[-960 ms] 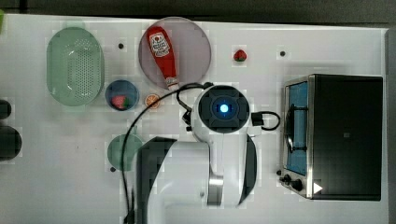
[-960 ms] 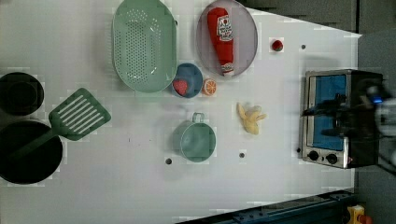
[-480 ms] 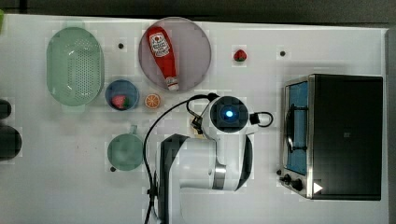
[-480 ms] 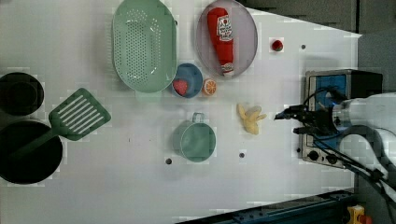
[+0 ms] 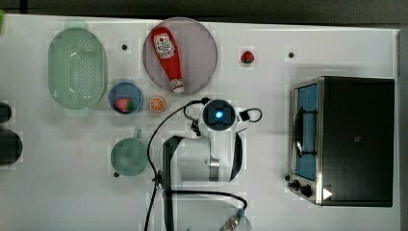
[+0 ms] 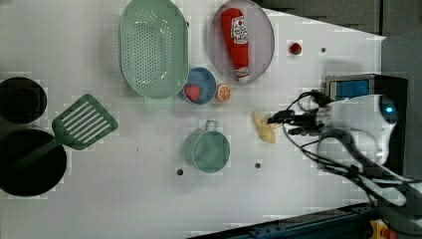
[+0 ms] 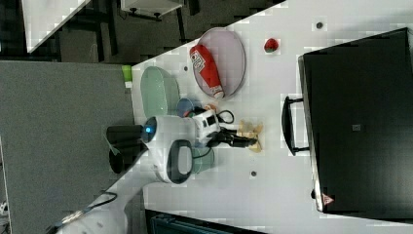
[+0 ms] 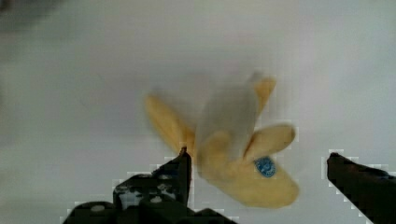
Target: Pick Banana and place it in mug.
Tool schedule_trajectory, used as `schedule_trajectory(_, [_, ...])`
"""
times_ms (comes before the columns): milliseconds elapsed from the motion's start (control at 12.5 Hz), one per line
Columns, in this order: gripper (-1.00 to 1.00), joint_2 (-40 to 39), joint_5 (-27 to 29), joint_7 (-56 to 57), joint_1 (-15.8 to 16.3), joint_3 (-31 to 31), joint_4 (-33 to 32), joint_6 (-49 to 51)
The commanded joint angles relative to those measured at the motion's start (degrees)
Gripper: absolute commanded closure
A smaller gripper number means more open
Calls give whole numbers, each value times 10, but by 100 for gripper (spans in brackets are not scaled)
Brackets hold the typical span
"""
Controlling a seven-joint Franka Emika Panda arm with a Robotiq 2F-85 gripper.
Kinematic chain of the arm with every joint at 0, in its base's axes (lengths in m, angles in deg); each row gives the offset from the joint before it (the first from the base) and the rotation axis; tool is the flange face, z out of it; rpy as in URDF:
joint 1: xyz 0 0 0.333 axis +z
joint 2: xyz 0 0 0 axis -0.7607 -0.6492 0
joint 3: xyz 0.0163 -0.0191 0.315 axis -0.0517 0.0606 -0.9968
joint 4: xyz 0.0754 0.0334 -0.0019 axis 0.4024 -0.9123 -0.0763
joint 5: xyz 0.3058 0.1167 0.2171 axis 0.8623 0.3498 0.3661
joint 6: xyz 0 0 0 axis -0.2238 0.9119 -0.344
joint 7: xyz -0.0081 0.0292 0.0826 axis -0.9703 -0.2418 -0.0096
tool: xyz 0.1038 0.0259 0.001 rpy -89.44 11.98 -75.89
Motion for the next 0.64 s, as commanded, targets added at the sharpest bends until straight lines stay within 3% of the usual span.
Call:
schedule_trajectory(80, [-100,-2,11,18,6,1,-13,-67])
schedule_trajectory(560, [-100,-42,11,18,6,-6,-23,-132])
schedule_trajectory(640, [-69,-42,11,18,6,-6,-23,-132])
